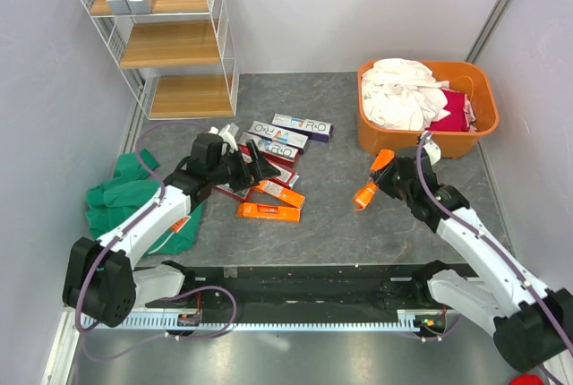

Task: Place and organize the toothpastes onto the shelf
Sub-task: Pick up the toothpaste from the center of the board.

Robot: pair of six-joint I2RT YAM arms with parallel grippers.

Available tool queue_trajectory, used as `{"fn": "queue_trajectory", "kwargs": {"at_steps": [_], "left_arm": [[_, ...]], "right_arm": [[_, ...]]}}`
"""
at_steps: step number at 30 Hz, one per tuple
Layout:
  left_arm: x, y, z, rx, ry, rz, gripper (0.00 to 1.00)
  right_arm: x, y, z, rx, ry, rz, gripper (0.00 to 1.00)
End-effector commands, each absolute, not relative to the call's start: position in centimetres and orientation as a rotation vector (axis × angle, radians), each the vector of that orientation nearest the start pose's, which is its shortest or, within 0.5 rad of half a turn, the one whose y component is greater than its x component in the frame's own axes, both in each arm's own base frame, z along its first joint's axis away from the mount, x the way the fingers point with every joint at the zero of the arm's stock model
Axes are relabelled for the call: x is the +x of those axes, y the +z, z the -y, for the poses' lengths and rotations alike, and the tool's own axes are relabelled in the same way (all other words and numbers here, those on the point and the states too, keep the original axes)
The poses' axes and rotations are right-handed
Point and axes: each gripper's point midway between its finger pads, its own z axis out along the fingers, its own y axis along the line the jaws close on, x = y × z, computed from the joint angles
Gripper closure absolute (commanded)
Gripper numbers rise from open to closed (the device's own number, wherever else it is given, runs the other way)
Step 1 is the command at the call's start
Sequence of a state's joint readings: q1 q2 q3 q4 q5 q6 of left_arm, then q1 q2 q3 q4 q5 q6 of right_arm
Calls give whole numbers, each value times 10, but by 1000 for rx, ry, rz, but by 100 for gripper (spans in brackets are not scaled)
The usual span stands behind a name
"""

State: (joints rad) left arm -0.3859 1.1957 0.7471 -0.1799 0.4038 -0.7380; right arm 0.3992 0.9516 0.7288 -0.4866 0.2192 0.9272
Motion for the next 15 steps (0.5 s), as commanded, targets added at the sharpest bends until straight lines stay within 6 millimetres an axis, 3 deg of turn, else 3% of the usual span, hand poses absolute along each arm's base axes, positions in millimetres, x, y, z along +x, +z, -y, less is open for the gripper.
{"fn": "queue_trajectory", "kwargs": {"at_steps": [1, 11, 15], "left_arm": [[276, 199, 248, -107, -1243, -2187, 2], [261, 244, 316, -97, -1632, -2023, 2], [256, 260, 339, -70, -1748, -1970, 2]], "right_arm": [[286, 207, -105, 689, 529, -1985, 84], [276, 282, -79, 834, 684, -1614, 86], [270, 303, -69, 885, 748, -1478, 85]]}}
